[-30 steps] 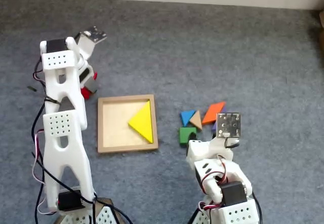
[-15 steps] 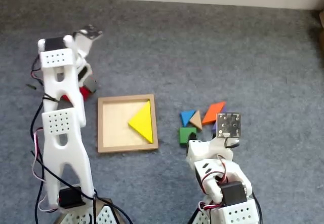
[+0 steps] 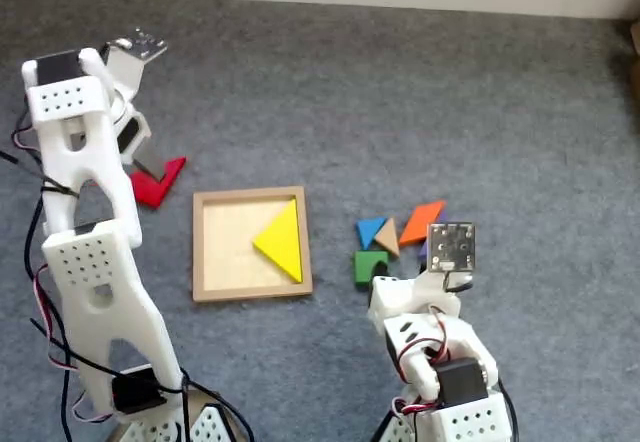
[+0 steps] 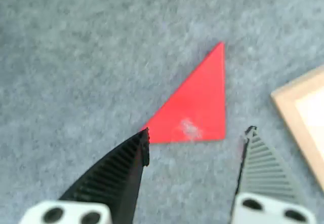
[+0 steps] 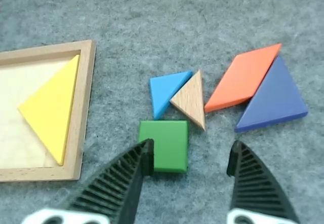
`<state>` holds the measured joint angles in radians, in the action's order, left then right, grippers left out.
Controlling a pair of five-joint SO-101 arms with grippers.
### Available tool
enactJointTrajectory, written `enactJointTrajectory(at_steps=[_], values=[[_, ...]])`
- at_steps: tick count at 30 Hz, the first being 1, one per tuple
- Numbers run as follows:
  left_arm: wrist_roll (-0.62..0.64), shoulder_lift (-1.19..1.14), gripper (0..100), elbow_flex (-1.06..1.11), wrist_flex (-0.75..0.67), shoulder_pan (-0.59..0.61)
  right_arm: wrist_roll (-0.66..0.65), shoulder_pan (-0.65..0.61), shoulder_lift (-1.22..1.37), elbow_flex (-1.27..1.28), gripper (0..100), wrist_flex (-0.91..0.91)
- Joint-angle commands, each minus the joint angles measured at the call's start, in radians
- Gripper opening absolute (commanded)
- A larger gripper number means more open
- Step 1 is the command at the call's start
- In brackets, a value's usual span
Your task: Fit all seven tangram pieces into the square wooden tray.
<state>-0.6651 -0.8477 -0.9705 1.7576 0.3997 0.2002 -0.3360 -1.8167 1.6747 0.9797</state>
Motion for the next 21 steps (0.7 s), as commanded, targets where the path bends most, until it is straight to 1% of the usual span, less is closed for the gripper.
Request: enactJointTrajectory(at_steps=[1,6,9,13,19,21], values=[[-0.015,0.033,29,-0.002,-0.032,0.035,-0.011,0.01,-0.012,0.064,23.8,-0.019],[-0.018,-0.085,29,-0.002,-0.112,0.048,-0.011,0.01,-0.012,0.064,23.8,-0.018],[-0.063,-0.162,29,-0.004,-0.123,0.039,-0.011,0.01,-0.012,0.064,23.8,-0.018],[-0.069,-0.255,29,-0.004,-0.184,0.038,-0.011,0.01,-0.012,0.065,23.8,-0.016],[-0.072,-0.315,28,-0.004,-0.172,0.03,-0.011,0.01,-0.012,0.065,23.8,-0.016],[-0.109,-0.314,25,-0.004,-0.135,0.021,-0.011,0.01,-0.012,0.065,23.8,-0.016]])
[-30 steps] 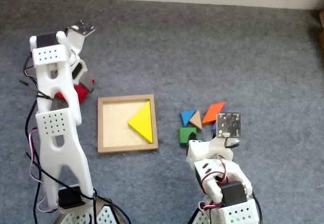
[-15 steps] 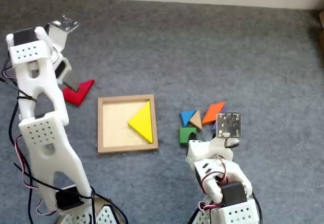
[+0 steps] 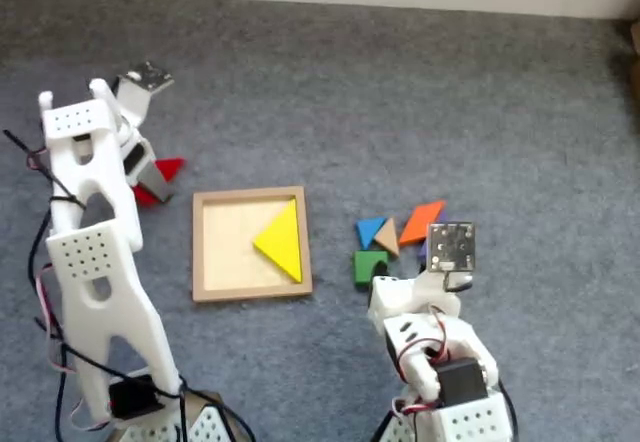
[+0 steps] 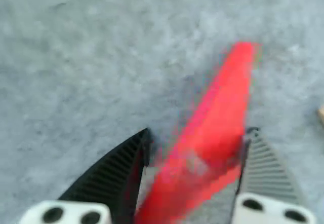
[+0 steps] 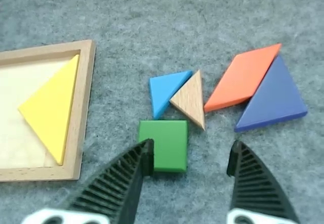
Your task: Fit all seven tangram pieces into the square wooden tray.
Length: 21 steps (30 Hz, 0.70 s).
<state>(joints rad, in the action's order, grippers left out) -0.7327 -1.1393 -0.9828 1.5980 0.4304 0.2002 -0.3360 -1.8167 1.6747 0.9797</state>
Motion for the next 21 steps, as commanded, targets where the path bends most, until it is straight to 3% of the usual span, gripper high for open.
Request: enactJointTrajectory(at_steps=[1,7,21], values=[[-0.066,-0.021,23,0.008,0.052,-0.018,-0.011,0.01,-0.012,0.065,23.8,-0.016],[-0.087,-0.021,15,-0.067,0.172,-0.058,-0.011,0.012,-0.012,0.064,23.8,-0.016],[-0.008,0.073,1,-0.018,0.175,-0.111,-0.011,0.012,-0.012,0.064,23.8,-0.016]])
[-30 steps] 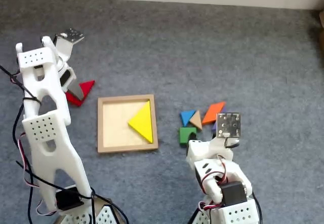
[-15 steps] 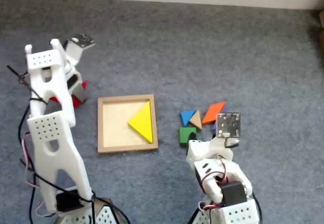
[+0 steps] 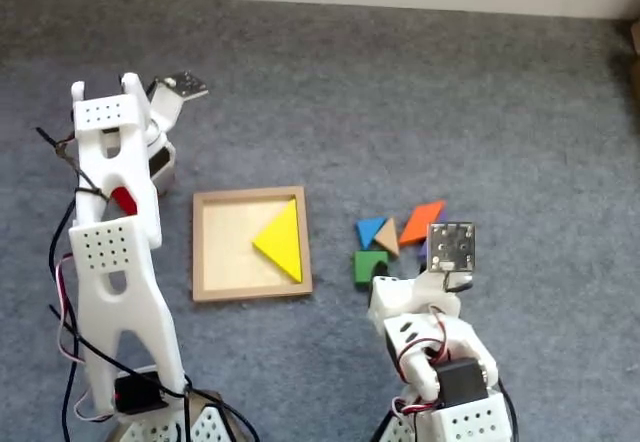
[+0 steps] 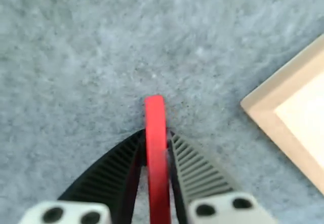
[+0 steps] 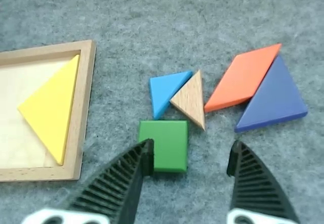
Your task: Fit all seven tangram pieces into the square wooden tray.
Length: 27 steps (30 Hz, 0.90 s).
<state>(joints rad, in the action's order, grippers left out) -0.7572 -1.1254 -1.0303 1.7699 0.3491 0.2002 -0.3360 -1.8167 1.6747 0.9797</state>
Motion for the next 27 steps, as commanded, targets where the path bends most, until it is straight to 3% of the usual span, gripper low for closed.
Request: enactJointTrajectory(at_steps=[1,12,21,27], values=[[0.021,0.085,1,0.054,0.003,-0.038,-0.011,0.012,-0.012,0.064,23.8,-0.016],[0.072,0.539,0,0.45,0.003,-0.182,-0.011,0.012,-0.012,0.062,23.8,-0.016],[0.184,1.006,0,0.765,-0.002,-0.401,-0.011,0.012,-0.012,0.062,23.8,-0.016],[0.279,1.056,0,0.862,-0.032,-0.489,-0.011,0.012,-0.012,0.062,23.8,-0.016]])
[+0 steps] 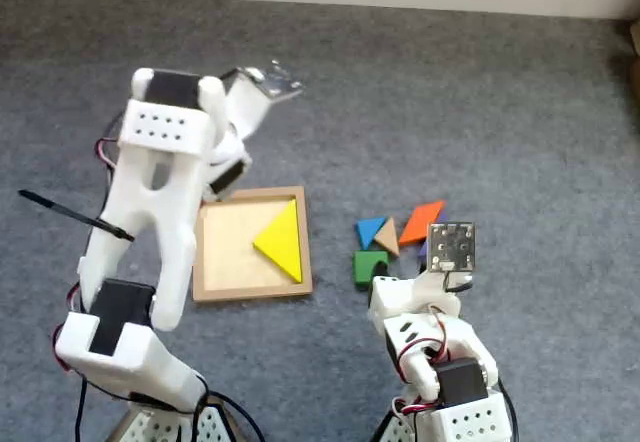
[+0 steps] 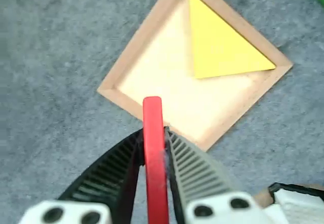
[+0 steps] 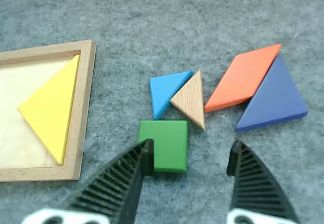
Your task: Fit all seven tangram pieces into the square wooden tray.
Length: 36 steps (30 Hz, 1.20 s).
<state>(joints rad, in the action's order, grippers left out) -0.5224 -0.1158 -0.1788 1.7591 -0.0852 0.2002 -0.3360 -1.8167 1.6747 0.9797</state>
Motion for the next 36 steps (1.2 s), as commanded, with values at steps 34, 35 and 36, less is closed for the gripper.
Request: enactJointTrajectory(at_steps=[34,35,36], values=[[0.181,-0.404,21,-0.01,-0.341,-0.145,-0.011,0.012,-0.019,0.064,23.8,-0.018],[0.181,-0.403,21,-0.021,-0.339,-0.136,-0.011,0.012,-0.019,0.064,23.8,-0.018],[0.181,-0.403,21,-0.039,-0.333,-0.128,-0.011,0.012,-0.019,0.064,23.8,-0.018]])
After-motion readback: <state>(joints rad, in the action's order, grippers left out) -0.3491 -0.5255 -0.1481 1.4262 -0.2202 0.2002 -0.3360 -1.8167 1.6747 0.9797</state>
